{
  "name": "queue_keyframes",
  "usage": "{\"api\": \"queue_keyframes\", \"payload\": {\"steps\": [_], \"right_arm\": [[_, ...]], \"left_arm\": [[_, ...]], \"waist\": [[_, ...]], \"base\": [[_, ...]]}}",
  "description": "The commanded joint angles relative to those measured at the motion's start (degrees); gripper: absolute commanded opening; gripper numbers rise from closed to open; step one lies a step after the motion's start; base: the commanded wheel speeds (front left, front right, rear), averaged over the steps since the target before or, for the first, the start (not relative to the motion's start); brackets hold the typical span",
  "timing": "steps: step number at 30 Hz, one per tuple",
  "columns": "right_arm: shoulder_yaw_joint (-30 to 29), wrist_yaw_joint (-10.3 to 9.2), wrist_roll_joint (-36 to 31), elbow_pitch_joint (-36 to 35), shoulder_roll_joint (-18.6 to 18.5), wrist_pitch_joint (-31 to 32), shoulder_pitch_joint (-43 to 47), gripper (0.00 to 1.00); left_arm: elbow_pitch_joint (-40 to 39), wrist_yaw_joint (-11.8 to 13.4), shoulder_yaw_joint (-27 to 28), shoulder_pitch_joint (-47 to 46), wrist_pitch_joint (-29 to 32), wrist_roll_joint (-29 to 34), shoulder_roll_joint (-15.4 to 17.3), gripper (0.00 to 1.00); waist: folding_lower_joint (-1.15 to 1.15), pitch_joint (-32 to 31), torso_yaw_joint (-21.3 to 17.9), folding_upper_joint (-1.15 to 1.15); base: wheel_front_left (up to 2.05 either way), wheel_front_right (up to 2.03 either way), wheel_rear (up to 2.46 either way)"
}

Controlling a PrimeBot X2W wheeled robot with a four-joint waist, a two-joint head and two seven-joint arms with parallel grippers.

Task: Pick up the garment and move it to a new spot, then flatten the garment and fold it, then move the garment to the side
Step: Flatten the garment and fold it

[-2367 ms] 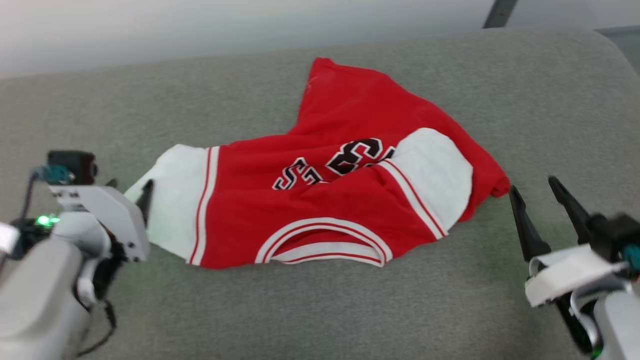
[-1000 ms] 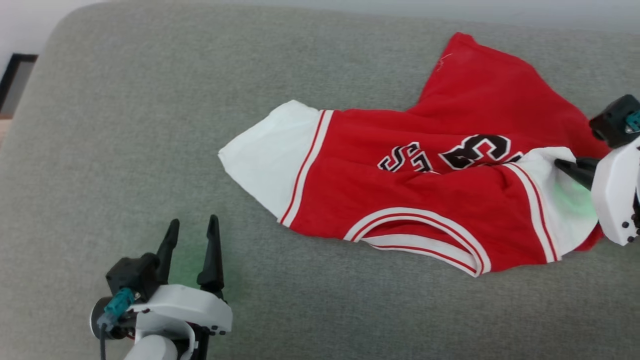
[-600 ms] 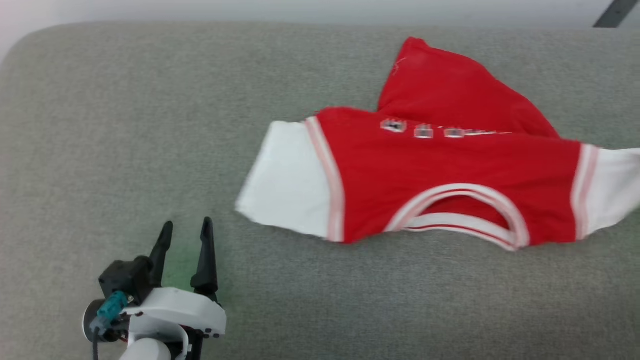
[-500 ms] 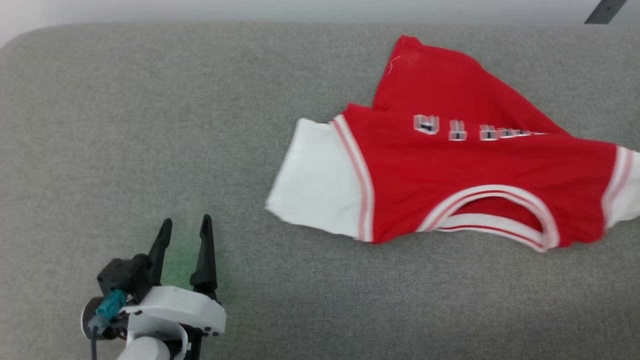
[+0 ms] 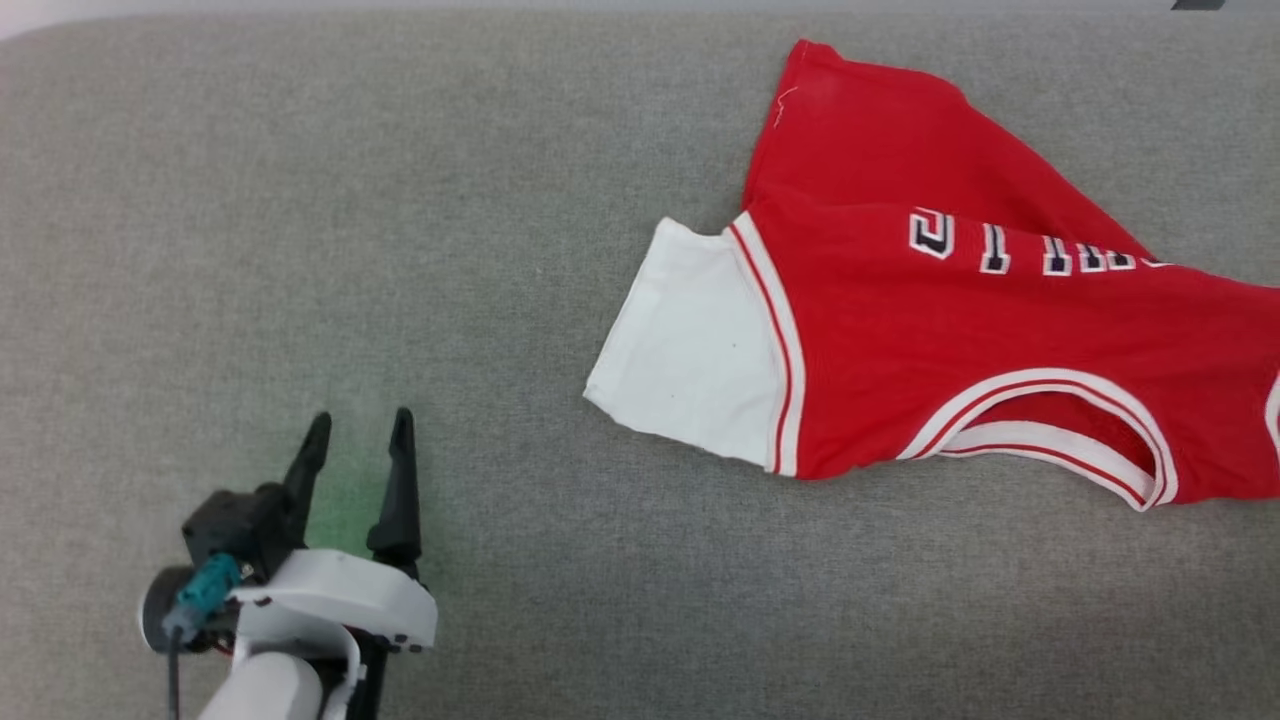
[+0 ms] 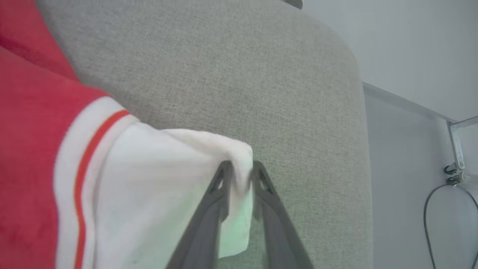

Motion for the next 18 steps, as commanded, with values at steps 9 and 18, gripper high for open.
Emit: {"api": "queue_keyframes", "payload": {"steps": [9, 18], "right_arm": [[-4.29, -0.1, -2.65, 3.4, 2.88, -10.93, 3.41, 1.0], [-26.27, -0.09, -15.52, -14.24, 6.11, -11.23, 13.58, 1.0]], "left_arm": [[-3.13, -1.42, -0.56, -4.51, 5.21, 2.17, 5.67, 1.0], [-8.02, -6.79, -4.13, -9.05, 13.69, 3.19, 11.42, 1.0]], "waist": [[0.0, -3.23, -2.59, 0.0], [0.0, -4.93, -6.43, 0.0]], "base": [[0.0, 0.0, 0.0], [0.0, 0.0, 0.0]]}}
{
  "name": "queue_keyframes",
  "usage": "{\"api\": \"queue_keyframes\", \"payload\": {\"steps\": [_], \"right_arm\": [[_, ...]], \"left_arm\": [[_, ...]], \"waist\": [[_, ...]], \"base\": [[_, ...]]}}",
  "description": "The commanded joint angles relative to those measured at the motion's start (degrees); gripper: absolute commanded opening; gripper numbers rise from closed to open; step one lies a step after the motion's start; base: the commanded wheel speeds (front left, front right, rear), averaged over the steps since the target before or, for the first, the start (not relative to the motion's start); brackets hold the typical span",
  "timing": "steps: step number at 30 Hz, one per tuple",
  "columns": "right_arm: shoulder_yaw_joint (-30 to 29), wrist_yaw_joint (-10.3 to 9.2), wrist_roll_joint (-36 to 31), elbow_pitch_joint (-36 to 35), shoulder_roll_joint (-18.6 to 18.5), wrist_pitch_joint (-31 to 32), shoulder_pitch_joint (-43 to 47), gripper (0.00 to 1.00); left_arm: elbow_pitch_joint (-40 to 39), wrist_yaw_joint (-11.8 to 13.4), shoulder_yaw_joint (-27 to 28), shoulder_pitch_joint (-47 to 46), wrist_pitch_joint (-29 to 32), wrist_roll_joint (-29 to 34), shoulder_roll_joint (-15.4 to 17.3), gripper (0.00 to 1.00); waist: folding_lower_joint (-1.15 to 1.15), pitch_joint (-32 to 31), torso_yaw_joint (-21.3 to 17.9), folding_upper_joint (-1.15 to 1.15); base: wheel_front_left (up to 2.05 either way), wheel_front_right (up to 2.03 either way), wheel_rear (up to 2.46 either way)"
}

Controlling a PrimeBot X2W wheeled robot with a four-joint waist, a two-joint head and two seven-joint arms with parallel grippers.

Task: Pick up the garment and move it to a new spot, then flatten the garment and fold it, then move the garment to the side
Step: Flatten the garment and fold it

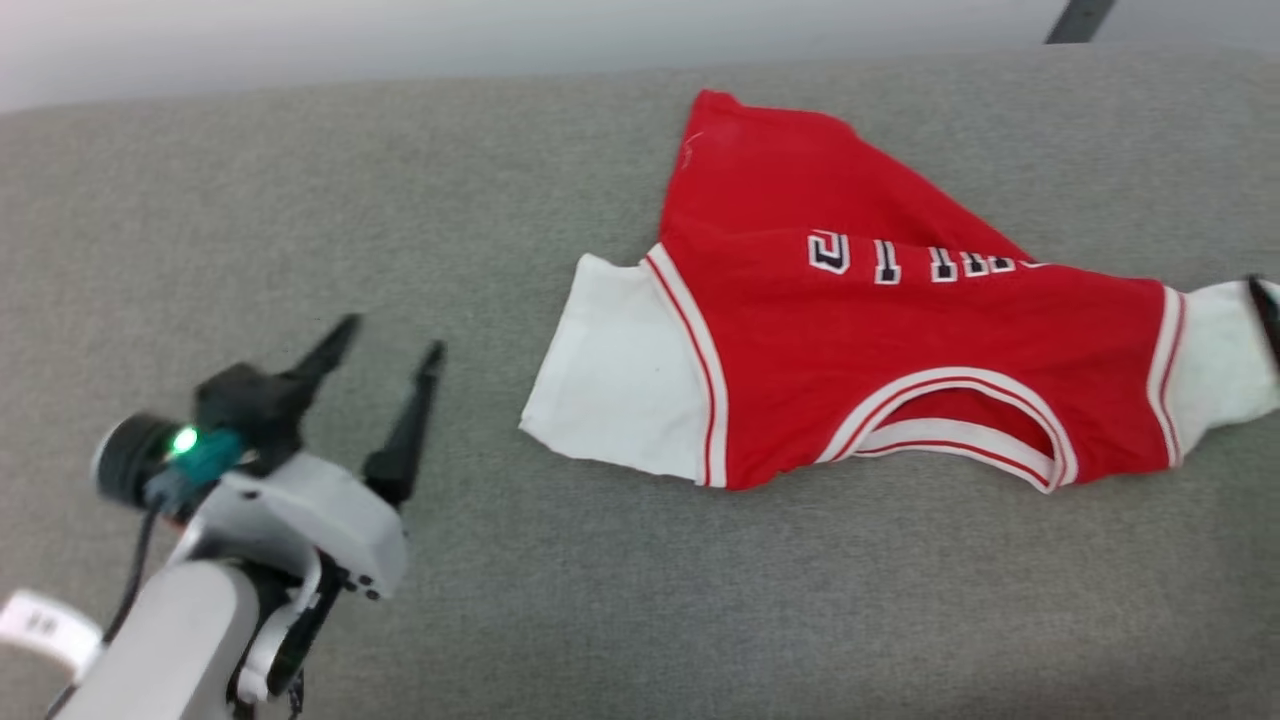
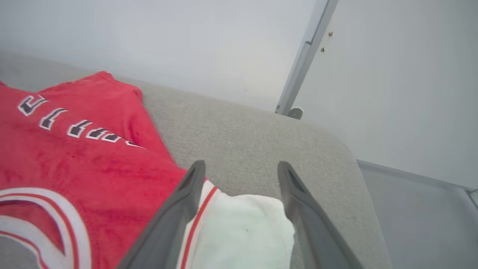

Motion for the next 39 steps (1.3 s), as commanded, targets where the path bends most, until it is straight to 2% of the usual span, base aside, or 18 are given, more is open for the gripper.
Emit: {"api": "queue_keyframes", "payload": {"steps": [1, 6, 9, 12, 16, 20, 24, 32, 33, 34, 35, 39], "right_arm": [[-4.23, -0.09, -2.69, -3.68, 1.63, -0.1, 3.39, 1.0], [-18.19, -0.09, -13.66, -16.24, 7.83, -0.09, 17.18, 1.0], [-22.63, -0.08, -18.02, -21.76, 11.22, -0.09, 22.63, 1.0], [-25.03, -0.08, -20.77, -25.48, 13.67, -0.08, 25.85, 1.0], [-26.79, -0.09, -22.32, -28.49, 15.54, -0.08, 28.26, 1.0], [-26.95, -0.08, -22.97, -30.11, 16.37, -0.08, 29.33, 1.0], [-26.97, -0.08, -22.99, -30.77, 16.75, -0.09, 29.12, 1.0], [-26.85, -0.08, -22.0, -30.4, 16.53, -0.09, 29.72, 1.0], [-26.15, -0.08, -21.69, -29.97, 16.03, -0.04, 29.62, 1.0], [-25.27, -0.08, -21.15, -29.52, 15.4, 0.49, 29.26, 1.0], [-24.05, -0.08, -20.61, -29.02, 14.53, 1.52, 28.64, 1.0], [-17.59, -0.08, -18.62, -26.75, 9.38, 9.82, 24.26, 1.0]], "left_arm": [[-0.82, -2.02, -1.21, -1.53, 1.88, 0.3, 0.89, 1.0], [-2.55, -11.87, -7.69, -7.59, 14.03, -3.41, 3.68, 1.0], [-3.1, -14.18, -13.31, -11.67, 21.97, -6.76, 4.75, 1.0], [-3.53, -14.71, -20.76, -15.42, 28.66, -11.6, 5.48, 1.0], [-1.77, -14.59, -29.36, -20.84, 32.43, -17.33, 6.11, 1.0], [3.91, -14.61, -36.13, -25.15, 31.25, -19.15, 5.79, 1.0], [11.16, -14.62, -41.55, -28.56, 27.85, -18.4, 6.18, 1.0], [20.86, -14.49, -49.03, -32.03, 22.91, -18.43, 6.13, 1.0], [21.4, -14.48, -49.48, -32.23, 22.56, -18.38, 6.14, 0.81], [21.88, -14.48, -49.8, -32.34, 22.33, -18.87, 6.09, 0.33], [22.22, -14.49, -50.06, -32.42, 22.18, -19.42, 5.99, 0.0], [22.25, -14.5, -50.71, -33.19, 21.79, -19.93, 5.66, 0.0]], "waist": [[0.0, -1.09, -1.68, 0.0], [0.0, -2.35, -3.8, 0.0], [0.0, -2.83, -5.27, 0.0], [0.0, -3.02, -6.79, 0.0], [0.0, -2.56, -8.71, 0.0], [0.0, -1.46, -10.89, 0.0], [0.0, -0.25, -12.93, 0.0], [0.0, 1.38, -14.8, 0.0], [0.0, 1.5, -14.87, 0.0], [0.0, 1.6, -14.91, 0.0], [0.0, 1.74, -14.93, 0.0], [0.0, 2.58, -14.62, 0.0]], "base": [[0.0, 0.0, 0.0], [0.0, 0.0, 0.0], [0.0, 0.0, 0.0], [0.0, 0.0, 0.0], [0.0, 0.0, 0.0], [0.0, 0.0, 0.0], [0.0, 0.0, 0.0], [0.0, 0.0, 0.0], [0.0, 0.0, 0.0], [0.0, 0.0, 0.0], [0.0, 0.0, 0.0], [0.0, 0.0, 0.0]]}}
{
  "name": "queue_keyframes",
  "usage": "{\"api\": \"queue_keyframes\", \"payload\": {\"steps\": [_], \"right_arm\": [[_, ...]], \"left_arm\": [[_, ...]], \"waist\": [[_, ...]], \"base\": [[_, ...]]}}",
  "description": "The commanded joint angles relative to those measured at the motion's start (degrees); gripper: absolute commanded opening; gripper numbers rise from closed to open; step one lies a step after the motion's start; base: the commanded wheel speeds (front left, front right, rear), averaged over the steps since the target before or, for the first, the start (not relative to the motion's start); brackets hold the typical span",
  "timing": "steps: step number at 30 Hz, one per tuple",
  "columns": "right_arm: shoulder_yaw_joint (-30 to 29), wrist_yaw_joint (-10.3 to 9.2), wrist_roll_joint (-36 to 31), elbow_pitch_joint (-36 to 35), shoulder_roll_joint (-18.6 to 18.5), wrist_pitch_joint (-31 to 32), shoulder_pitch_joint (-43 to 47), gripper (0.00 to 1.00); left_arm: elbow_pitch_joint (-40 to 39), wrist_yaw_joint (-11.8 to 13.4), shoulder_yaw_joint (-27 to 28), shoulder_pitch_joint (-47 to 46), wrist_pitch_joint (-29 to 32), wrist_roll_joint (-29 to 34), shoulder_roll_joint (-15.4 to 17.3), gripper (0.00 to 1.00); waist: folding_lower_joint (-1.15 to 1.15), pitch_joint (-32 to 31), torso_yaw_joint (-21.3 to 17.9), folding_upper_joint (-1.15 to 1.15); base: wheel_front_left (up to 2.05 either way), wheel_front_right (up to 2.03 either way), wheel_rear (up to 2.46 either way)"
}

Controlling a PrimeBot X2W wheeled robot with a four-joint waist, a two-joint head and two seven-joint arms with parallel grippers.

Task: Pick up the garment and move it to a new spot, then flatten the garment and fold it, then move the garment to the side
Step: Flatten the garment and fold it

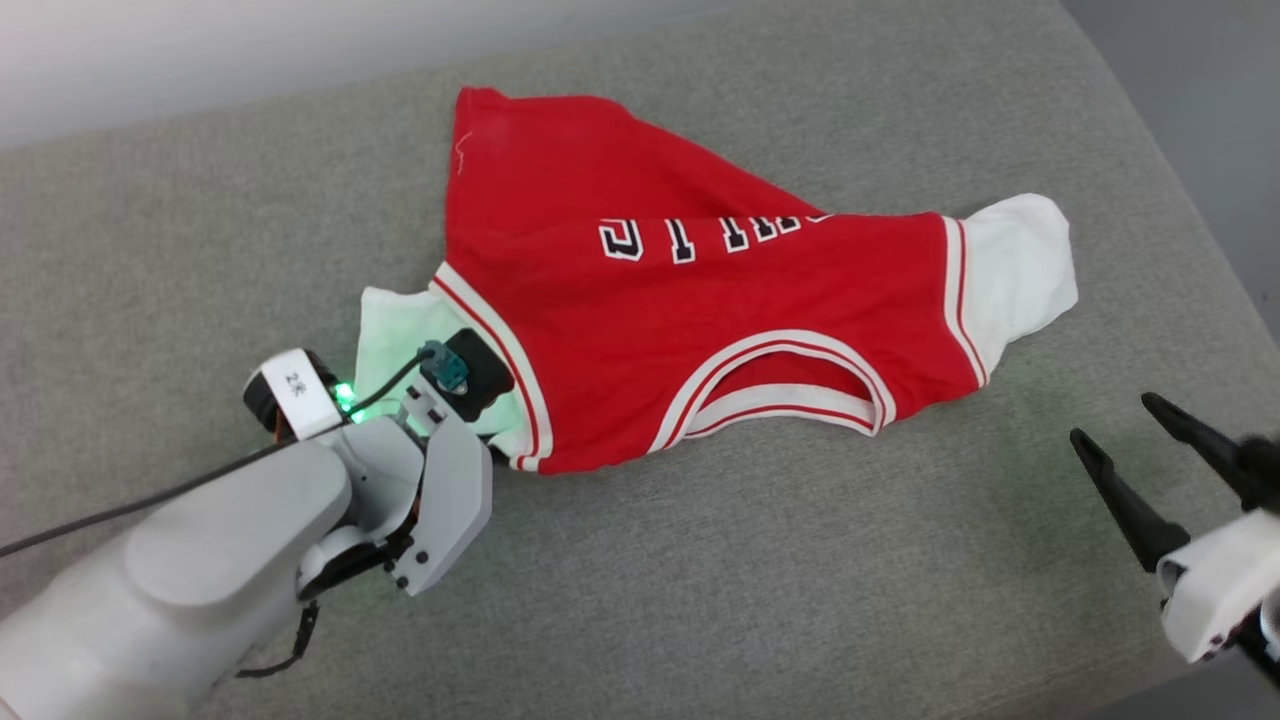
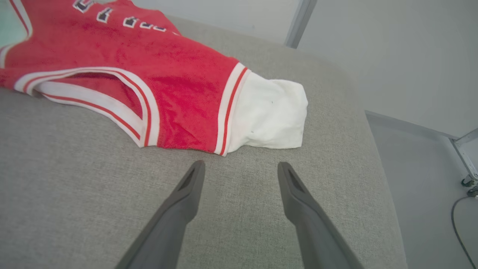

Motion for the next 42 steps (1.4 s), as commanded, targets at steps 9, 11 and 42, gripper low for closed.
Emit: {"api": "queue_keyframes", "payload": {"steps": [9, 11, 42], "right_arm": [[18.56, -0.08, 7.08, 3.92, -9.56, 20.3, -20.56, 1.0], [22.13, -0.09, 10.17, 6.43, -9.52, 22.18, -24.22, 1.0], [49.39, -0.09, 35.29, 16.5, -15.32, 10.89, -39.57, 0.0]], "left_arm": [[-0.74, 0.15, -1.62, -0.37, 0.37, 1.2, -1.89, 0.0], [-0.81, 0.15, -1.64, -0.58, 0.09, 1.24, -2.18, 0.0], [1.4, 0.16, 0.32, -1.15, -15.61, -8.76, -5.08, 0.0]], "waist": [[0.0, 3.47, 3.75, 0.0], [0.0, 4.09, 4.51, 0.0], [0.0, -0.26, 10.05, 0.0]], "base": [[0.0, 0.0, 0.0], [0.0, 0.0, 0.0], [0.0, 0.0, 0.0]]}}
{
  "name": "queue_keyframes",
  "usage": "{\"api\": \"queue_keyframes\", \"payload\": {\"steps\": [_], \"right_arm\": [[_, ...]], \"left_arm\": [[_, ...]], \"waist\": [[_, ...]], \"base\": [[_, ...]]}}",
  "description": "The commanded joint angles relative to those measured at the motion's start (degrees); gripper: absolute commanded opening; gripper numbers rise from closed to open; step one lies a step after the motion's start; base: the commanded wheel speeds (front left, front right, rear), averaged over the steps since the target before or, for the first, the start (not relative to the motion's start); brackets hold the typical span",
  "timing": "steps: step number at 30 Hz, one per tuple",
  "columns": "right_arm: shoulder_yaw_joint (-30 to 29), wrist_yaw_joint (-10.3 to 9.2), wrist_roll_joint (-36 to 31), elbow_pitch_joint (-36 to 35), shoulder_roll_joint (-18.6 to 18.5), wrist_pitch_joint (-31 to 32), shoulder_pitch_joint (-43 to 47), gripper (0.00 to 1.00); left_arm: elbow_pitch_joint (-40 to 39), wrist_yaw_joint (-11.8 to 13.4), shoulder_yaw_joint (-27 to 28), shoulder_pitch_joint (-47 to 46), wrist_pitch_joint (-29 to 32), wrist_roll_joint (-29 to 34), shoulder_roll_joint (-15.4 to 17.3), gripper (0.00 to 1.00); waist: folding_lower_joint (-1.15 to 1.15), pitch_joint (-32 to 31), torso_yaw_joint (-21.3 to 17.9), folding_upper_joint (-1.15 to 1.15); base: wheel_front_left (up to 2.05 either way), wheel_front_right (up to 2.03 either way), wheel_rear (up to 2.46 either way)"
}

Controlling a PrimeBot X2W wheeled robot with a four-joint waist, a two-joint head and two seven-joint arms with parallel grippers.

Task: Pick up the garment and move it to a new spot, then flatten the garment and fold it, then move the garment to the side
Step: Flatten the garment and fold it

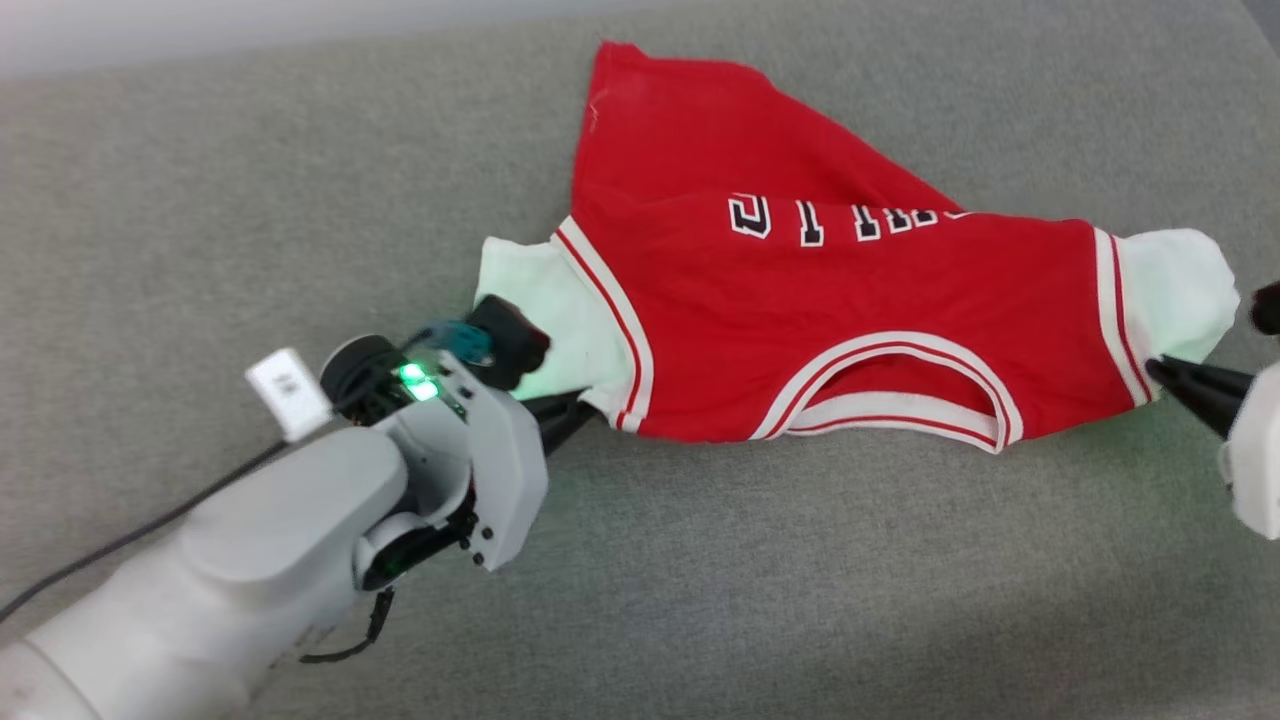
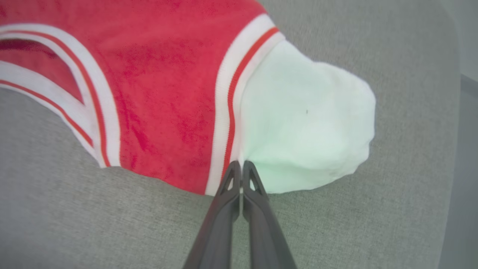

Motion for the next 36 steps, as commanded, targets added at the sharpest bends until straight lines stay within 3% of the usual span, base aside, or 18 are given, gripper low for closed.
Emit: {"api": "queue_keyframes", "payload": {"steps": [1, 4, 8, 13, 20, 27, 32, 36], "right_arm": [[-0.02, -0.1, 1.07, -1.47, -1.42, -1.16, 0.44, 0.0], [-2.27, -0.09, 6.72, -8.42, -5.62, -5.48, 1.42, 0.0], [-3.63, -0.1, 7.84, -11.05, -8.95, -7.64, 0.43, 0.0], [-7.93, -0.1, 8.34, -9.29, -7.38, -11.94, -3.01, 0.0], [-15.68, -0.1, 6.69, 4.21, 1.95, -14.77, -14.36, 0.0], [-19.73, -0.1, 0.08, 20.46, 13.51, -12.62, -33.87, 0.0], [-22.86, -0.1, -4.35, 32.07, 19.57, -16.46, -47.34, 0.0], [-24.51, -0.11, -6.34, 38.19, 22.89, -19.02, -52.56, 0.0]], "left_arm": [[-0.51, 0.17, 0.71, 0.77, -1.63, -1.3, 0.6, 0.0], [-3.97, 0.17, 3.71, 2.49, -6.47, -6.02, 2.7, 0.0], [-7.03, 0.17, 6.23, 2.84, -9.02, -8.65, 4.53, 0.0], [-10.75, 1.27, 11.35, 1.18, -12.63, -12.08, 5.96, 0.0], [-5.67, 3.1, 18.75, -5.99, -16.04, -16.05, 2.57, 0.0], [10.15, 4.28, 22.81, -23.72, -15.89, -14.28, -4.93, 0.0], [21.53, 4.33, 25.45, -37.3, -20.4, -10.91, -9.19, 0.0], [27.18, 3.23, 28.91, -43.17, -22.79, -10.1, -11.06, 0.0]], "waist": [[0.0, -2.62, 1.66, 0.0], [0.0, -4.26, 3.19, 0.0], [0.0, -4.68, 4.35, 0.0], [0.0, -4.09, 6.47, 0.0], [0.0, -0.82, 9.38, 0.0], [0.0, 4.82, 11.15, 0.0], [0.0, 7.19, 11.6, 0.0], [0.0, 6.59, 11.65, 0.0]], "base": [[0.0, 0.0, 0.0], [0.0, 0.0, 0.0], [0.0, 0.0, 0.0], [0.0, 0.0, 0.0], [0.0, 0.0, 0.0], [0.0, 0.0, 0.0], [0.0, 0.0, 0.0], [0.0, 0.0, 0.0]]}}
